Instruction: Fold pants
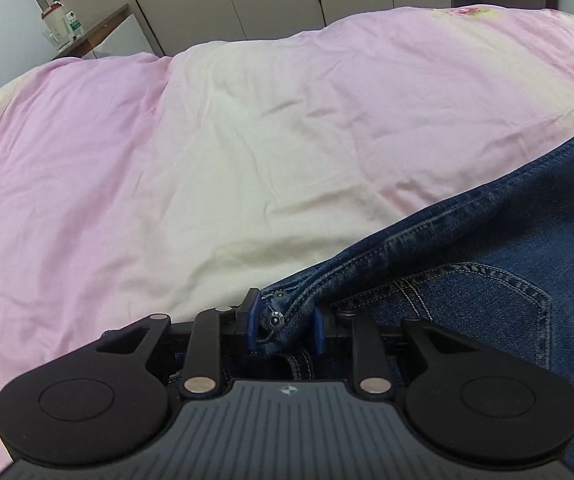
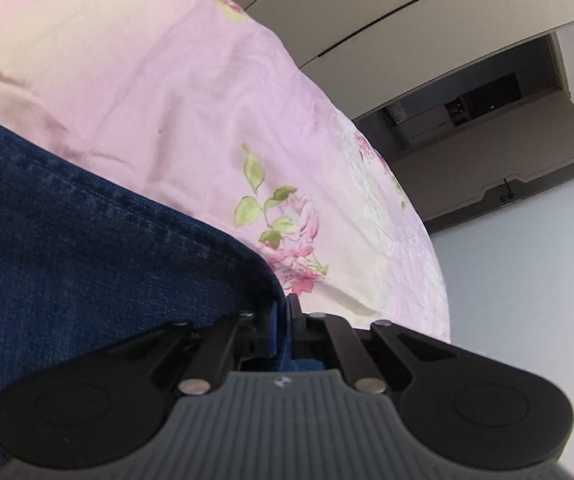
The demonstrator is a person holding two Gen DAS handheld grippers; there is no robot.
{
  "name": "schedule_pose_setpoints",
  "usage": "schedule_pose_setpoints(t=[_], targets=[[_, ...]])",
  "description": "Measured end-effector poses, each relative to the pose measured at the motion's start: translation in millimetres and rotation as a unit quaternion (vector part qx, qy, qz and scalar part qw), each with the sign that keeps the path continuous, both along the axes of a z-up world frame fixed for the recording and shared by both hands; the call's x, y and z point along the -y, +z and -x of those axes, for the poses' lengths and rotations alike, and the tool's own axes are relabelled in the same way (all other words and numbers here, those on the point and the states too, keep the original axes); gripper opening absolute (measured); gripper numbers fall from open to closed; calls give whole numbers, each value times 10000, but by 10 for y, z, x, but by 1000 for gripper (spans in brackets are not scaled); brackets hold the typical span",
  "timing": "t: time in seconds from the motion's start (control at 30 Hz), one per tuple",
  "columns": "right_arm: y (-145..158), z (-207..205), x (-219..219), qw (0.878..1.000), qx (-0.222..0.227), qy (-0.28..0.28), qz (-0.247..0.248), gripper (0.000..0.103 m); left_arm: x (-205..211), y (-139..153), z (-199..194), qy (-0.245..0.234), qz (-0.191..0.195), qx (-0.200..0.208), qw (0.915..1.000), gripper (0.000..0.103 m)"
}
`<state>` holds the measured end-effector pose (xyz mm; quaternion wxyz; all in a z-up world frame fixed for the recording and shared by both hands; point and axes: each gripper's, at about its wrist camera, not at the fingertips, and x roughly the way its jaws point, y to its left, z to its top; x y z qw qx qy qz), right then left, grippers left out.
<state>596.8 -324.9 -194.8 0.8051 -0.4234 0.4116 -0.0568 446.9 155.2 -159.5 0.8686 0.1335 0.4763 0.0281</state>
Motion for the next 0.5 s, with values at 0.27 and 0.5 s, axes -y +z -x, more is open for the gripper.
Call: schedule_pose_setpoints(t=[0.27, 0.5], targets=[[-40, 254, -198, 9982, 296, 423, 305, 78, 90, 185, 78, 186, -342, 473, 9981, 94], [479, 996, -451, 9915, 560, 775, -888, 80, -299, 762, 583, 807, 459, 769, 9927, 93]])
